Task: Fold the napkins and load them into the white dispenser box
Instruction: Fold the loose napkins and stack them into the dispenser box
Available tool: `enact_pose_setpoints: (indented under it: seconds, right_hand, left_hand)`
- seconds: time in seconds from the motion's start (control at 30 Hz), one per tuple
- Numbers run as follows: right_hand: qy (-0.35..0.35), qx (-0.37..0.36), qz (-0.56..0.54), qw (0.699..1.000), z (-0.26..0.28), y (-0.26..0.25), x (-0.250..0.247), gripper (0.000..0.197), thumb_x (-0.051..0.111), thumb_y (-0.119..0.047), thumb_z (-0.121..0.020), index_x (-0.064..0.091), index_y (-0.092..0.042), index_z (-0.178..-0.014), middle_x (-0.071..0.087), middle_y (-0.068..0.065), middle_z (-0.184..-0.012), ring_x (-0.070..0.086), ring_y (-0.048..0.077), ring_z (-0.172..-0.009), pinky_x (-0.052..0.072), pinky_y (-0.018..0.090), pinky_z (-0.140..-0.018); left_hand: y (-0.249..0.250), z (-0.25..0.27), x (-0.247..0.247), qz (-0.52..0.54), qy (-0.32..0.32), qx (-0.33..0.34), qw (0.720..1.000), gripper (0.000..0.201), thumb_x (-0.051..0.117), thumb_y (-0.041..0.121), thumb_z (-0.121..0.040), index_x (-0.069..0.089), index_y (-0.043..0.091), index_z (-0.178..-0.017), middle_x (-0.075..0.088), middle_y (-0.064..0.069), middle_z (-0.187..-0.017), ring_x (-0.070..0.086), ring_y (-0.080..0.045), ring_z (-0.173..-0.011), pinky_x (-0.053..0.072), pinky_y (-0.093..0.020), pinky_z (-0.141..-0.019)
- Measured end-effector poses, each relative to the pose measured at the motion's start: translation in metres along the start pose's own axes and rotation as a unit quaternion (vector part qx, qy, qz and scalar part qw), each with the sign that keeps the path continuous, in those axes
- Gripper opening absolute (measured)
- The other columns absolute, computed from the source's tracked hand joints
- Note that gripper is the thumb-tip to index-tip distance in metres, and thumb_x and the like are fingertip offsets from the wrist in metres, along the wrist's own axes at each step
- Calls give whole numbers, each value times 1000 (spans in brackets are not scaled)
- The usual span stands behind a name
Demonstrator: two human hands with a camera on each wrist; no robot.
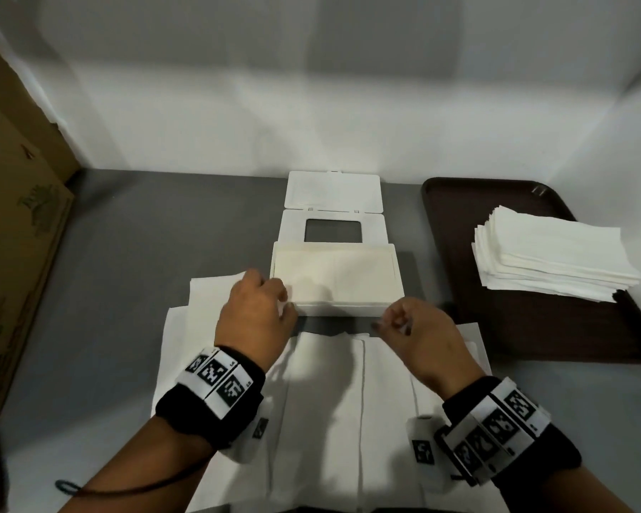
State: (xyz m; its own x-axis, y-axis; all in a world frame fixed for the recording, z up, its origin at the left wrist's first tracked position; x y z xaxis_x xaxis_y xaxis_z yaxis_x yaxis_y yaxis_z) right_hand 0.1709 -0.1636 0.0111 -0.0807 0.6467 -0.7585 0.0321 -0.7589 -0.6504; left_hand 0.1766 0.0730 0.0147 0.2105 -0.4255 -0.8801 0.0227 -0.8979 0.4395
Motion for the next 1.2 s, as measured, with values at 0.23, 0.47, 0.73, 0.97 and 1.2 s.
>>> enact_pose_setpoints:
  seconds: [0.23,0.47,0.73,0.97,1.2]
  right_hand:
    - [-93,79,41,992,31,2,40,28,70,-41,-83,61,-16,-91,54,-8,-83,52,11,-83,36,21,-70]
    - [-102,116,100,983,51,-2,61,43,66,-41,-82,37,-17,-62,45,-2,-63,50,21,-71,34,29,-62]
    - [-61,159,71,983,60,-13,67,40,67,-45,-80,39,-19,-67,51,-1,-74,50,20,-73,31,29,-55]
    - [-27,107,-52,992,68,-24,72,38,67,-18,-82,36,-11,-62,38,1,-61,36,19,-59,26,29,-52]
    - [-17,109,-313,943,76,-41,45,15,64,-11,-89,70,-13,-103,76,3,-98,73,20,-88,59,41,-81]
  left_hand:
    - [-12,59,26,114,-123,-12,986,24,66,22,-82,58,14,-103,49,2,-99,55,-19,-96,39,-22,-77]
    - [-21,72,40,55,-255,-45,964,49,71,39,-78,50,12,-113,56,-5,-110,58,-24,-99,44,-28,-82]
    - [-17,74,43,39,-263,7,964,56,73,38,-76,48,9,-116,51,-7,-118,55,-23,-105,46,-34,-91]
    - [-21,74,39,73,-239,4,968,51,67,38,-82,49,8,-119,53,-9,-117,57,-24,-103,45,-31,-89]
    - [-17,70,23,210,-241,12,947,38,62,49,-85,53,13,-90,53,6,-74,49,-12,-66,37,-23,-58]
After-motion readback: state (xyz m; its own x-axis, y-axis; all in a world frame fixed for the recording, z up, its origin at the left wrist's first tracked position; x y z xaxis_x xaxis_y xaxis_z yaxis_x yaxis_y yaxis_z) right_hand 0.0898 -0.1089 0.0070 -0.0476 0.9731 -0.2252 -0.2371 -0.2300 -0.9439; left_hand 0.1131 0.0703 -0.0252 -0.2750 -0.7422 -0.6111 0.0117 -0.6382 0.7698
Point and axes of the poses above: each hand's wrist, its own z-axis away from the middle knuckle, its own x-axis out of the palm, y = z × x, the point moved 5 cm from there along -z, towards the middle knuckle
